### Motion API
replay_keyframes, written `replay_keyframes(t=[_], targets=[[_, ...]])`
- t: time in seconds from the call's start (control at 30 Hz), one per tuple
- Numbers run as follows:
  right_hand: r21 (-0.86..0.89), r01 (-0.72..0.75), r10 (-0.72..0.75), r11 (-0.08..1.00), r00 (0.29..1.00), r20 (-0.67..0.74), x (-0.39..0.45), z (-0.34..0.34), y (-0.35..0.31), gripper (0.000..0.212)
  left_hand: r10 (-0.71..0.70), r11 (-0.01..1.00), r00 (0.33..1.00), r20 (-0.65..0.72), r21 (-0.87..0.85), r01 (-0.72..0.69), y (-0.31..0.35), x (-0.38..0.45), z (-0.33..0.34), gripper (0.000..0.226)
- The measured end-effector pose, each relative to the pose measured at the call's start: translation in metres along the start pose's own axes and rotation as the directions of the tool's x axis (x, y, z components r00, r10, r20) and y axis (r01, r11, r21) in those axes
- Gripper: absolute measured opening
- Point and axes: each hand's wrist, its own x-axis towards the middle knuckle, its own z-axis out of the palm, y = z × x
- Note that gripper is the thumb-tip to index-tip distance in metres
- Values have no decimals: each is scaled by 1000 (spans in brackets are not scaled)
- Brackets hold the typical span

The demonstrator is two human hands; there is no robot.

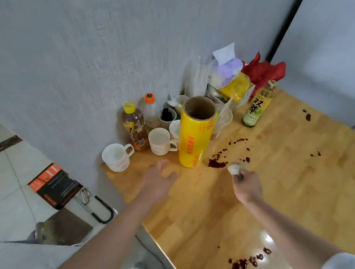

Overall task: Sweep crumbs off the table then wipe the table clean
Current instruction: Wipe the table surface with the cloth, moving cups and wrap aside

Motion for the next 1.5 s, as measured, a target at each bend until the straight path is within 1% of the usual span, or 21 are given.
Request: replay_keyframes(t=[0.07,0.17,0.23,0.3,0.37,0.47,0.6,0.67,0.77,0.87,0.93,1.0,1.07,1.1,1.17,1.23,1.3,1.37,1.43,1.47,1.5], targets=[[88,5,-8,996,999,43,-3,30,-6,21,112,986,992,-55,-118,-117,21,17,-2,77],[273,-36,-29,961,973,231,-20,49,-24,13,272,936,959,-76,-213,-282,47,36,0,116],[240,-23,-60,971,942,331,-18,48,-24,18,341,918,937,-78,-186,-350,58,47,6,126],[167,21,-78,986,936,343,-12,37,-17,19,371,895,924,-95,-228,-382,64,54,12,131],[115,-4,-23,993,971,239,-1,18,-5,17,385,875,916,-113,-272,-401,65,60,15,131],[138,-92,83,986,994,72,17,-4,4,22,402,864,907,-124,-278,-420,66,67,21,127],[143,-12,11,990,1000,5,44,13,-13,25,409,867,898,-165,-236,-438,67,70,20,108],[148,36,-44,988,998,52,51,32,-26,20,422,864,891,-170,-222,-452,65,71,13,106],[164,175,-209,971,953,220,38,45,-32,14,424,860,891,-161,-238,-452,69,72,-1,100],[103,194,-218,976,916,337,25,35,-5,14,425,842,893,-152,-295,-451,85,72,-24,97],[147,79,-121,986,946,301,33,23,8,18,427,824,894,-135,-349,-446,92,74,-41,104],[261,-63,16,963,984,180,49,18,1,21,432,811,894,-120,-382,-443,97,75,-57,106],[300,-80,57,951,995,86,69,25,-16,20,431,802,892,-140,-394,-449,100,74,-68,105],[304,-42,19,952,997,79,73,33,-26,19,425,799,891,-157,-397,-451,101,73,-73,103],[277,87,-133,957,979,151,69,53,-42,14,418,792,888,-191,-403,-459,102,73,-81,98],[126,252,-279,960,911,303,52,69,-47,13,409,786,886,-217,-409,-463,104,74,-89,90],[41,337,-324,941,854,406,38,65,-48,18,410,783,877,-252,-395,-480,108,76,-99,89],[45,297,-294,954,888,354,43,49,-44,23,412,789,873,-262,-377,-486,109,77,-109,89],[148,105,-134,983,970,205,64,39,-49,25,422,793,868,-263,-358,-494,108,77,-118,88],[209,18,-52,978,986,156,76,39,-52,25,424,793,865,-267,-352,-497,108,77,-120,89],[246,-1,-33,969,990,136,85,44,-63,25,425,794,861,-278,-342,-503,108,77,-122,89]])
